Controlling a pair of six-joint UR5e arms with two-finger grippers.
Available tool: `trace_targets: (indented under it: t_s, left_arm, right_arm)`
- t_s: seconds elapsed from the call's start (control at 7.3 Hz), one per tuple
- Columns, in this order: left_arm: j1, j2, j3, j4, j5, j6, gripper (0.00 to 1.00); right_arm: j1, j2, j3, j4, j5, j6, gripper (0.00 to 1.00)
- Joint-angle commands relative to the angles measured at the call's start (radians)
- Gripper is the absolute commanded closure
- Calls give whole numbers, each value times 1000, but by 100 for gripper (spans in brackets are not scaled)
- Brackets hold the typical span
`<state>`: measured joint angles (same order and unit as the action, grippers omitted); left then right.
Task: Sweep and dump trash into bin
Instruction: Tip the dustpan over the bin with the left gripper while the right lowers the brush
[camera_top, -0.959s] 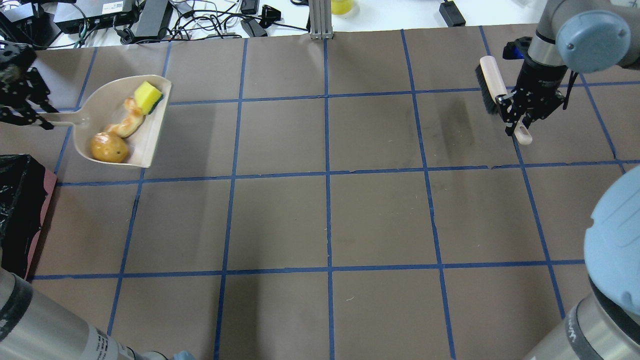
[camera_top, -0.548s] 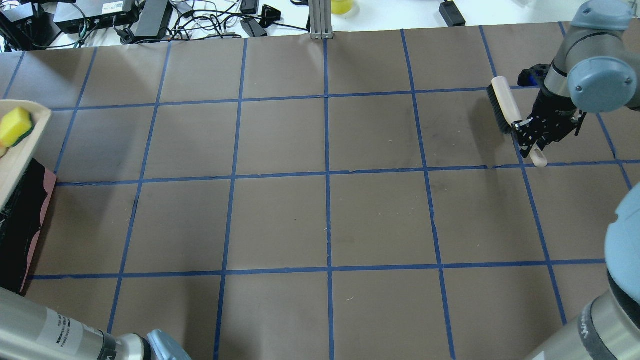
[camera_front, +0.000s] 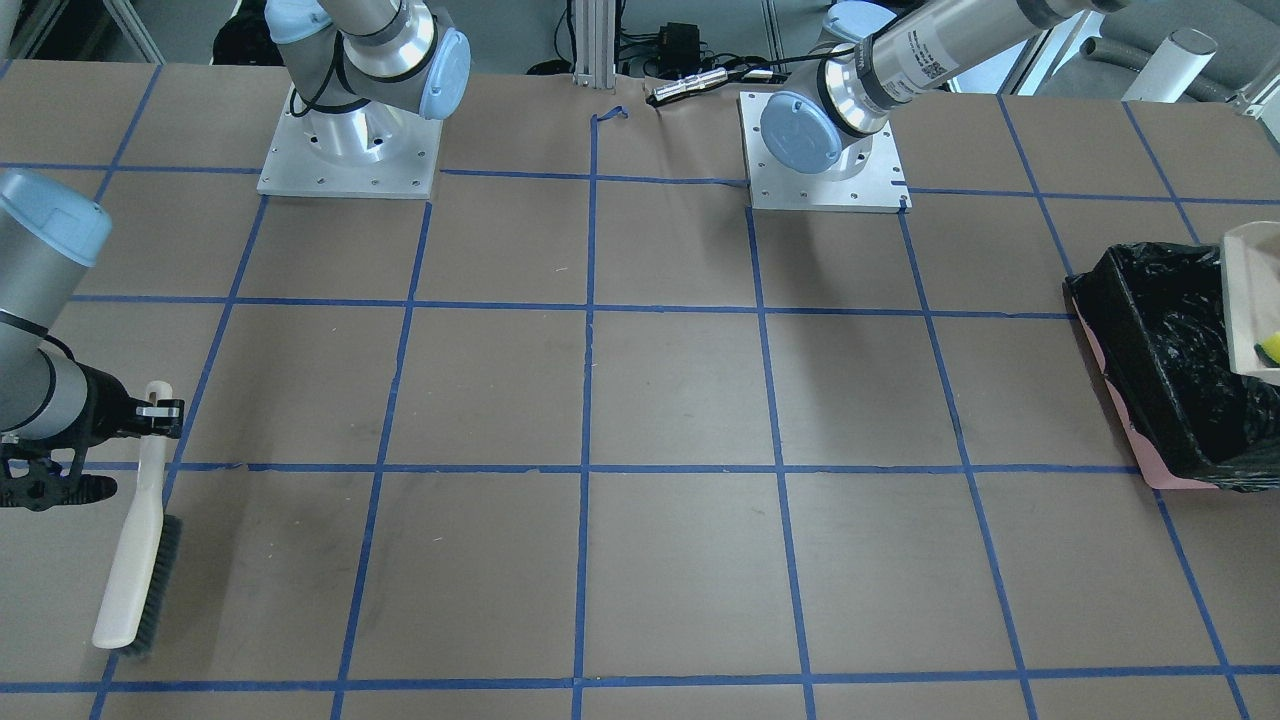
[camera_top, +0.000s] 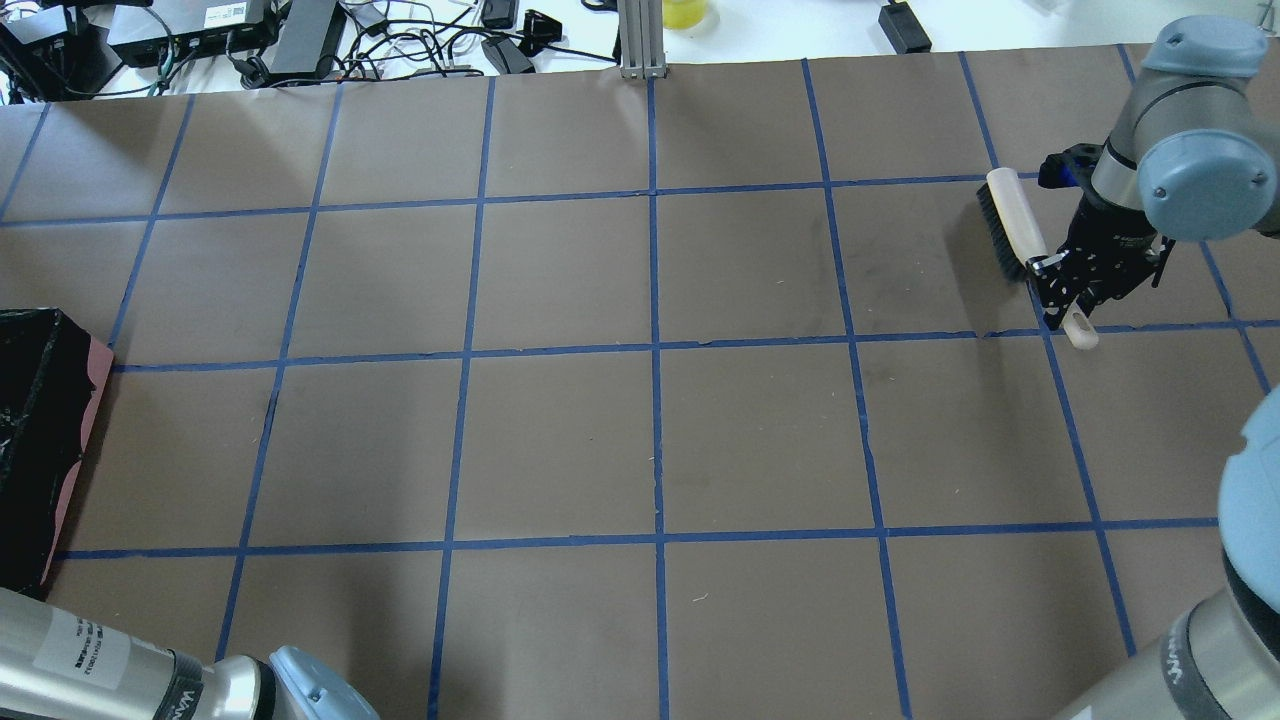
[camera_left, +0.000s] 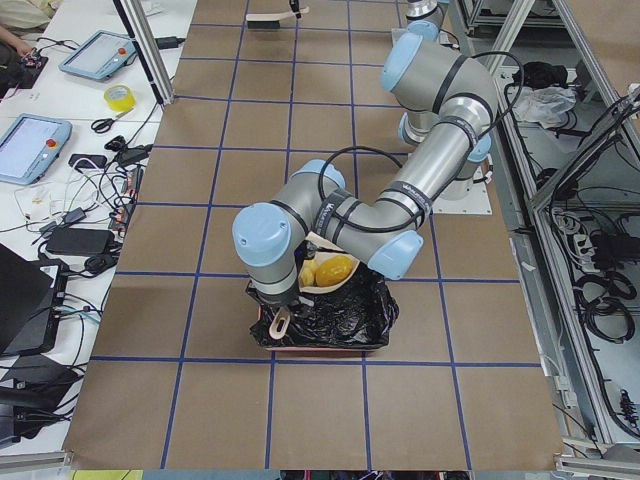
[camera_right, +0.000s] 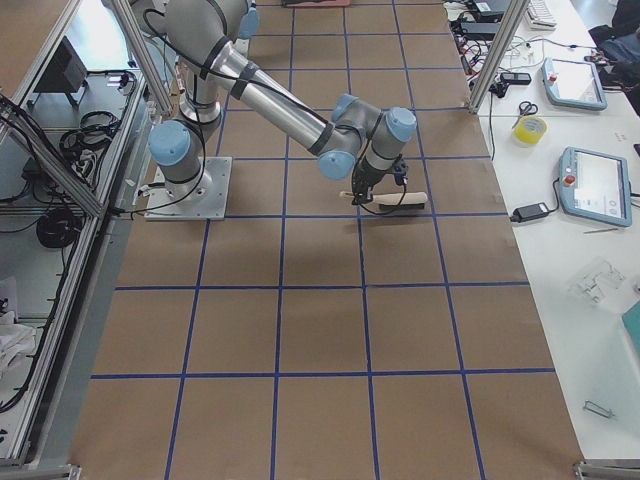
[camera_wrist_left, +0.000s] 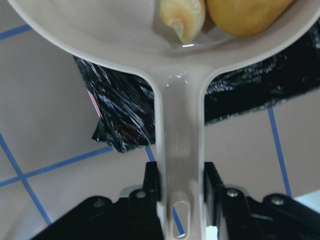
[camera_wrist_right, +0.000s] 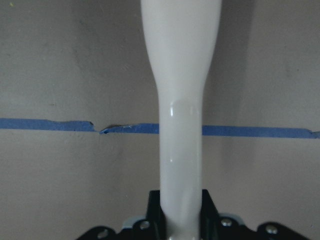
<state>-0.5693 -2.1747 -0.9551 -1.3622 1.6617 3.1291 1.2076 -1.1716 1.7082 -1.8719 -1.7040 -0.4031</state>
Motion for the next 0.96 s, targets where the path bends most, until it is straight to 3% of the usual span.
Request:
trace_targets:
  t_s: [0.0,0.27,0.55,0.69,0.82]
  left_arm:
    - [-6,15,-31,149,0,101,100]
    - [-9,47,-172,372,3,148,100]
    - [-11,131,-304,515,4,175,100]
    - [-11,168,-338,520,4,190,100]
    - [-1,203,-352,522,21,197,100]
  right_arm:
    - [0,0,2,2,-22,13,96]
    - [0,-5,7,3,-34,15,96]
    - [0,-5,14,0,-34,17,94]
    - [0,-3,14,0,-34,15,91]
    - [0,-2,16,2,-34,12,81]
